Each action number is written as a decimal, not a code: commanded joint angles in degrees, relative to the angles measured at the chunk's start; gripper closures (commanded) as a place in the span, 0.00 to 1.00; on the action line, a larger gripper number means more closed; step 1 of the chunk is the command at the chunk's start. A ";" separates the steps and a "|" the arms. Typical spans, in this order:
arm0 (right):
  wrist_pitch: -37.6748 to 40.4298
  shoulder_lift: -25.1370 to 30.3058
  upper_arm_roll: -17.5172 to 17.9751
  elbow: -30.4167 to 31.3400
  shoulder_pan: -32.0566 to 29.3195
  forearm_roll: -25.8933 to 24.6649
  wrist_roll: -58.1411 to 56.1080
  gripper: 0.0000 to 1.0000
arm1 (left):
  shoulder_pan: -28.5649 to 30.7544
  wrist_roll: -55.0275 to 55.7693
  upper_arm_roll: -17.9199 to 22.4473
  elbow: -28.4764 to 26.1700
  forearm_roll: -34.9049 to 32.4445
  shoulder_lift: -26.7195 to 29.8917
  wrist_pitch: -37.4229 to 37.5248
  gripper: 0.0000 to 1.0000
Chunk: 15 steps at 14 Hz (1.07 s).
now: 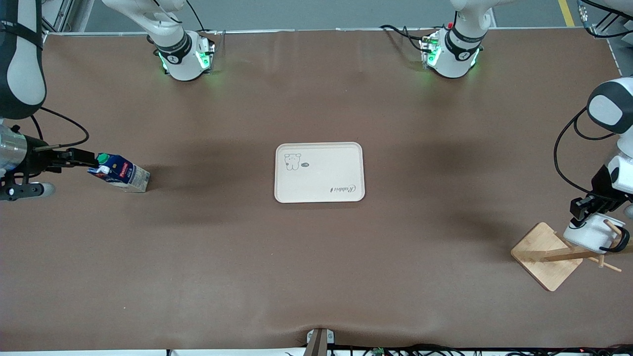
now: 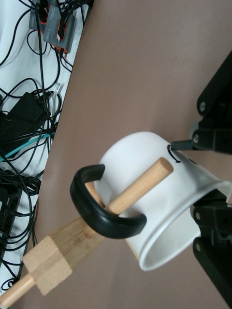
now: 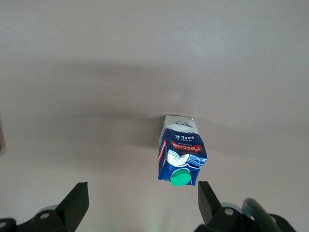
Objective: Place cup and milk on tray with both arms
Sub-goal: 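Grasp the milk carton with the right gripper while the left gripper grasps the mug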
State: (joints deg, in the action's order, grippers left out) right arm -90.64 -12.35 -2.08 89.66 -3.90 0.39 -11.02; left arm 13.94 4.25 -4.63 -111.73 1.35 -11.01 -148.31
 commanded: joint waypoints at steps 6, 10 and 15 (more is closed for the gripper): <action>5.03 -1.01 0.76 -1.16 0.39 0.23 15.32 0.00 | 0.12 -1.35 -1.34 1.78 1.29 -0.07 0.13 1.00; 4.42 -1.01 0.84 3.57 0.74 -0.03 15.15 0.00 | 0.21 -0.91 -2.93 4.15 1.37 0.81 5.12 1.00; -3.73 -0.40 0.76 9.54 -0.92 -6.10 11.47 0.00 | 0.47 0.23 -5.30 7.13 6.91 2.05 13.38 1.00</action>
State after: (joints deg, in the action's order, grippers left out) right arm -90.79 -14.13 -1.51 95.24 -3.56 -4.22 2.57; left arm 14.24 4.62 -8.35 -107.47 5.89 -9.17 -138.07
